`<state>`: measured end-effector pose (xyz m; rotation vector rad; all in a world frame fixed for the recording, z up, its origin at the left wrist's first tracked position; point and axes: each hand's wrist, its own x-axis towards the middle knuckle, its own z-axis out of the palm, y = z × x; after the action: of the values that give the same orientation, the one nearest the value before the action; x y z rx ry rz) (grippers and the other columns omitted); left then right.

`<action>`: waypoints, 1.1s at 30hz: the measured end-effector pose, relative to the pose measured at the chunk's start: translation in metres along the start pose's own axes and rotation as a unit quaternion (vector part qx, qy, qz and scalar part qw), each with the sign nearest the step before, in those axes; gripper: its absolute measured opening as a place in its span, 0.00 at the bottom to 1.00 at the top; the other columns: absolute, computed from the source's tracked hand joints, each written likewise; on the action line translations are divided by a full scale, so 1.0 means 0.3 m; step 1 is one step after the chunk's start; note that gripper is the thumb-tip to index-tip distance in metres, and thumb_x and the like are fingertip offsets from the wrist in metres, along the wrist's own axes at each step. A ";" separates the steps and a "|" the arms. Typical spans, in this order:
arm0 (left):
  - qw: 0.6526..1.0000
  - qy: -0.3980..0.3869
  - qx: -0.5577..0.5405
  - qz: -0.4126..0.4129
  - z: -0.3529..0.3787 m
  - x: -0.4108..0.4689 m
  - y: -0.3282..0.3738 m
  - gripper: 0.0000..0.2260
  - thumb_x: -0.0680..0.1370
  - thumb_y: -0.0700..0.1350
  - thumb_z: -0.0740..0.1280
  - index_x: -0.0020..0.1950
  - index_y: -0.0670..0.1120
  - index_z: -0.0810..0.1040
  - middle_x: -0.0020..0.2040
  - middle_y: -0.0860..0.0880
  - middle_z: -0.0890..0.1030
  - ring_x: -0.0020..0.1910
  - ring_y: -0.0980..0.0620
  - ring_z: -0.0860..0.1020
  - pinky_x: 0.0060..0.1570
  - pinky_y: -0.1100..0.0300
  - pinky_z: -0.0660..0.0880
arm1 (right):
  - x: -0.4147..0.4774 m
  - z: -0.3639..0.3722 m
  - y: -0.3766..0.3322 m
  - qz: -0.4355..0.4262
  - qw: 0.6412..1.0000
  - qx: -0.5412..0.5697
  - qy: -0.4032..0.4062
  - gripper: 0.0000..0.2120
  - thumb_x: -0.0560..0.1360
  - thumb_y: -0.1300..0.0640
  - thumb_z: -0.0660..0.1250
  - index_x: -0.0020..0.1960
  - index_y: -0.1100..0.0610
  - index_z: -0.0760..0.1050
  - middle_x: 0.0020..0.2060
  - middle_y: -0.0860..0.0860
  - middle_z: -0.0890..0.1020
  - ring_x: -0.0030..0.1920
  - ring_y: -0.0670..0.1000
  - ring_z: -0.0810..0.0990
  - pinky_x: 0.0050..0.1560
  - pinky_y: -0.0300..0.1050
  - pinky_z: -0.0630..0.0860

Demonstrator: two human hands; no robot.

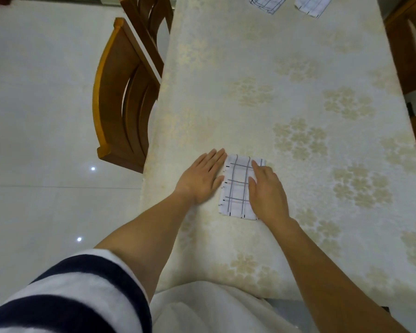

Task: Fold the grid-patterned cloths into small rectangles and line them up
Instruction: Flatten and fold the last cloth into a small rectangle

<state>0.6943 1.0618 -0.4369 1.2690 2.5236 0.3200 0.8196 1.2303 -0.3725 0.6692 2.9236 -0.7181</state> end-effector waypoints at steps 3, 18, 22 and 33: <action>1.000 0.022 -0.013 -0.009 0.005 -0.006 0.003 0.27 0.85 0.56 0.42 0.83 0.47 0.44 0.83 0.52 0.45 0.81 0.55 0.41 0.79 0.57 0.41 | -0.011 0.042 0.074 -0.065 0.995 -0.069 -0.042 0.27 0.84 0.54 0.57 0.80 0.56 0.55 0.79 0.54 0.58 0.79 0.59 0.56 0.78 0.54 0.57; 0.984 0.099 -0.138 0.060 -0.066 0.037 0.099 0.23 0.87 0.43 0.52 0.83 0.47 0.53 0.82 0.49 0.58 0.80 0.56 0.56 0.78 0.63 0.48 | 0.054 0.126 0.087 -0.052 0.982 -0.147 -0.108 0.30 0.83 0.43 0.51 0.81 0.50 0.49 0.81 0.49 0.49 0.80 0.57 0.44 0.79 0.56 0.47; 0.977 0.014 -0.178 0.121 -0.072 0.108 0.243 0.21 0.87 0.53 0.44 0.81 0.60 0.53 0.81 0.58 0.58 0.79 0.62 0.55 0.74 0.69 0.52 | 0.075 0.127 0.091 -0.047 0.983 -0.144 -0.101 0.32 0.79 0.46 0.55 0.80 0.57 0.55 0.76 0.57 0.65 0.76 0.58 0.60 0.77 0.55 0.57; 0.997 -0.030 0.068 0.012 0.030 0.096 0.098 0.33 0.82 0.67 0.39 0.83 0.52 0.40 0.83 0.53 0.40 0.81 0.52 0.39 0.79 0.50 0.40 | 0.060 0.105 0.168 -0.022 0.990 -0.090 -0.110 0.50 0.73 0.25 0.50 0.81 0.56 0.38 0.80 0.49 0.40 0.80 0.50 0.39 0.79 0.51 0.43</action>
<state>0.7029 1.1028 -0.4403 1.3390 2.5183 0.1155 0.8233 1.2633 -0.4249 0.4767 2.7628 -0.4886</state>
